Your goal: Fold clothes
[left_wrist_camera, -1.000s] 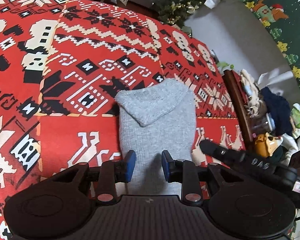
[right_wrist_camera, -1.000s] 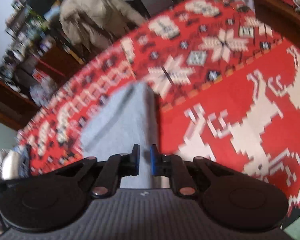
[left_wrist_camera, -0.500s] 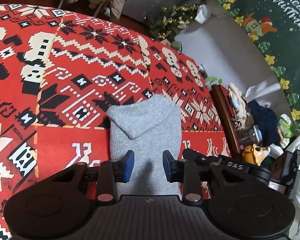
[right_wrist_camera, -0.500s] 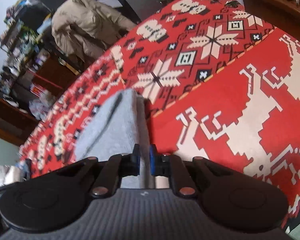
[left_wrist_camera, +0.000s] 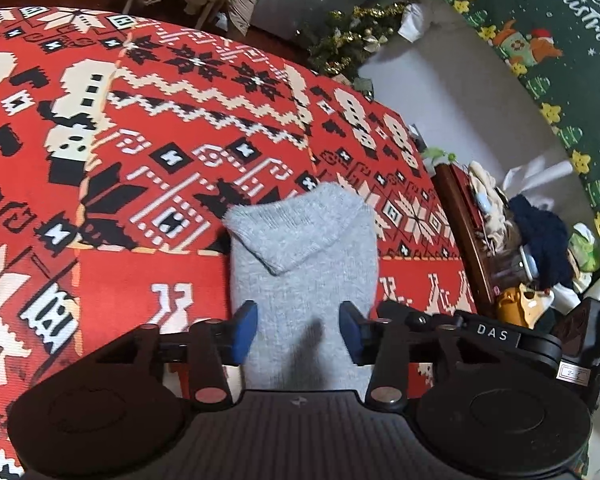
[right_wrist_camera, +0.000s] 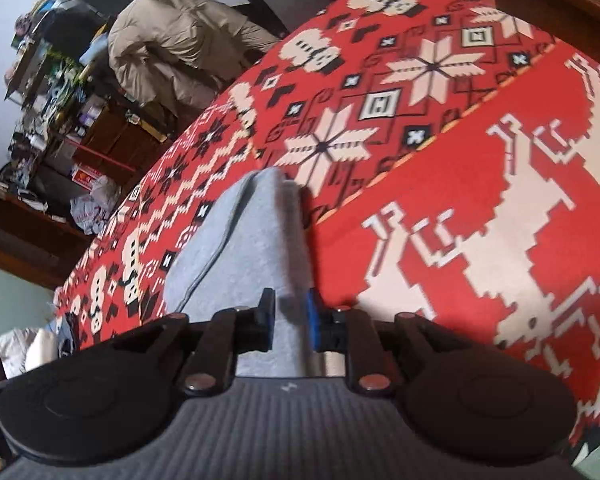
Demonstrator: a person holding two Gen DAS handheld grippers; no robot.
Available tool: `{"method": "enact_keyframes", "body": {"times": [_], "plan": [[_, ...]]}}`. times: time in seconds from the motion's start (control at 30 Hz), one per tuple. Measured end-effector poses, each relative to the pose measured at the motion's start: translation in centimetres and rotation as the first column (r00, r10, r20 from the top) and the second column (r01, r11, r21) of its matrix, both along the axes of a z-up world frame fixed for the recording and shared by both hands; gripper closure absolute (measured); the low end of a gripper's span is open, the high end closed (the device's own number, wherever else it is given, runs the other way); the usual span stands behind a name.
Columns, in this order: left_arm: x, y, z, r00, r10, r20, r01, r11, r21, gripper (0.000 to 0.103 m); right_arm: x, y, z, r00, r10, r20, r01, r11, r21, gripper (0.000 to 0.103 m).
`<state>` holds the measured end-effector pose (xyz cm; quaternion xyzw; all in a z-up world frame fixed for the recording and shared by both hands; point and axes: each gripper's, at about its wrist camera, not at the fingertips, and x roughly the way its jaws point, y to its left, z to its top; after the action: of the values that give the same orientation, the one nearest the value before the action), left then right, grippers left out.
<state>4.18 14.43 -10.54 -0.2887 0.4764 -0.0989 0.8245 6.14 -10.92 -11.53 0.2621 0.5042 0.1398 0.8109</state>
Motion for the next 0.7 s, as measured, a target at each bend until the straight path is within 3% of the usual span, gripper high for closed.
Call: {"method": "enact_keyframes", "body": {"times": [0.13, 0.23, 0.43, 0.67, 0.7], "plan": [[0.3, 0.4, -0.7, 0.999, 0.027, -0.034, -0.027, 1.000, 0.007, 0.054, 0.4, 0.5, -1.1, 0.999, 0.026, -0.042, -0.027, 0.999, -0.022, 0.083], [0.4, 0.3, -1.2, 0.998, 0.032, -0.046, -0.031, 0.999, 0.016, 0.054, 0.2, 0.9, -1.3, 0.999, 0.035, -0.030, -0.037, 0.998, -0.055, 0.077], [0.7, -0.6, -2.3, 0.998, 0.036, -0.051, -0.033, 0.998, 0.051, 0.054, 0.6, -0.2, -2.2, 0.999, 0.004, -0.034, -0.003, 0.999, 0.038, 0.078], [0.7, -0.1, -2.6, 0.997, 0.046, -0.055, -0.045, 0.999, 0.007, 0.054, 0.8, -0.7, -2.3, 0.999, -0.007, -0.033, 0.010, 0.995, 0.099, 0.076], [0.8, 0.0, -2.7, 0.997, 0.046, -0.057, -0.046, 0.999, 0.003, 0.054, 0.8, -0.6, -2.2, 1.000, 0.001, -0.022, 0.002, 0.995, 0.098, 0.072]]}}
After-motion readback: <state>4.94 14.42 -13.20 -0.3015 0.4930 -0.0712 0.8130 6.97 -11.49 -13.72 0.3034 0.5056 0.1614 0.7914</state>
